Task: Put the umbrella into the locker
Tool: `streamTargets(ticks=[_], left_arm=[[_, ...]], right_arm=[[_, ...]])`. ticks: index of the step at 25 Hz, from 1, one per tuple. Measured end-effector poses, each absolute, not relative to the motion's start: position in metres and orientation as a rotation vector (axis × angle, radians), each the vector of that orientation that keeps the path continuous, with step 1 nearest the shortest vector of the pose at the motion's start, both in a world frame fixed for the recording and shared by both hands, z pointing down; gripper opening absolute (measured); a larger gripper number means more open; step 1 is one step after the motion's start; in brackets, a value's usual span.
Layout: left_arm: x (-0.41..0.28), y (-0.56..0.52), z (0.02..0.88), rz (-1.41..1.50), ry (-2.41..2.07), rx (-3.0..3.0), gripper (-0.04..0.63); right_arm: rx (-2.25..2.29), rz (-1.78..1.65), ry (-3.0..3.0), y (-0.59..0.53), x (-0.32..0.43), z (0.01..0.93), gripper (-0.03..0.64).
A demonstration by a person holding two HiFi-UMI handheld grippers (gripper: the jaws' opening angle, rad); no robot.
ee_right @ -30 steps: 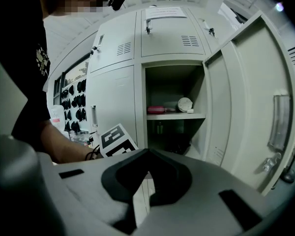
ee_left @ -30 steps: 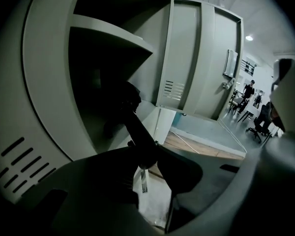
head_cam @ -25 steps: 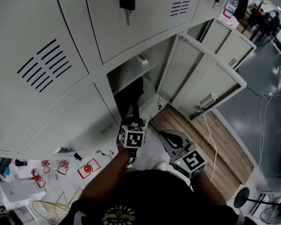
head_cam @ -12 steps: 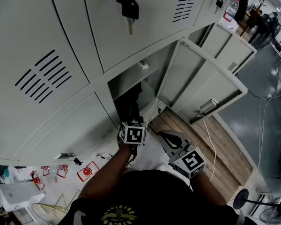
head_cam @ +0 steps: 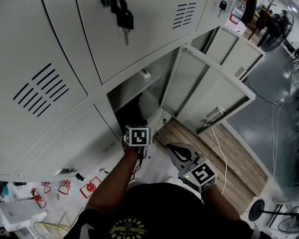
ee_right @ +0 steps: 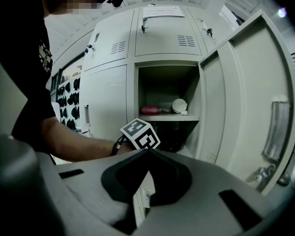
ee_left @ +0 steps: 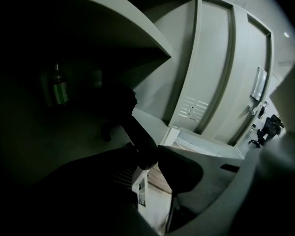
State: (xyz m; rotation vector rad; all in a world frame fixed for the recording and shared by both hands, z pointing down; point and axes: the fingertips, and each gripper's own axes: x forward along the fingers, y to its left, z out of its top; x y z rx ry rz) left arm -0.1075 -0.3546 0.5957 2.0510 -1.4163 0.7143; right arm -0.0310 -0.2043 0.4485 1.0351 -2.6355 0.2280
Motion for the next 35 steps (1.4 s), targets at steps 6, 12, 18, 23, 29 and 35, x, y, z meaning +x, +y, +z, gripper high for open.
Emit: streamTargets(ticks=[6,12,18,23,29,35], left_arm=[[-0.110,-0.374,0.596,0.712,-1.479,2.044,0.144],[-0.113,-0.389,0.598,0.686,-1.501,2.020,0.144],[-0.108,-0.384,0.591,0.722,-1.502,2.068,0.206],[-0.087,-0.359,0.564,0.633,-1.473,2.197,0.238],[-0.056,-0.302,0.518,0.428,-1.332,2.367,0.237],[-0.084,-0.259,0.458,0.381,-1.484,2.479,0.096]], right_arm=[[1.038,0.244,-2.630,-0.200,-0.024,0.451,0.021],[1.025,0.246,-2.631,-0.194,-0.018,0.453,0.021],[1.006,0.253,-2.640,-0.187,-0.015,0.454,0.021],[1.037,0.234,-2.652,-0.187,-0.011,0.449,0.021],[1.253,0.199,-2.625,-0.203,0.013,0.432,0.021],[1.390,0.103,-2.635,-0.209,0.029,0.401,0.021]])
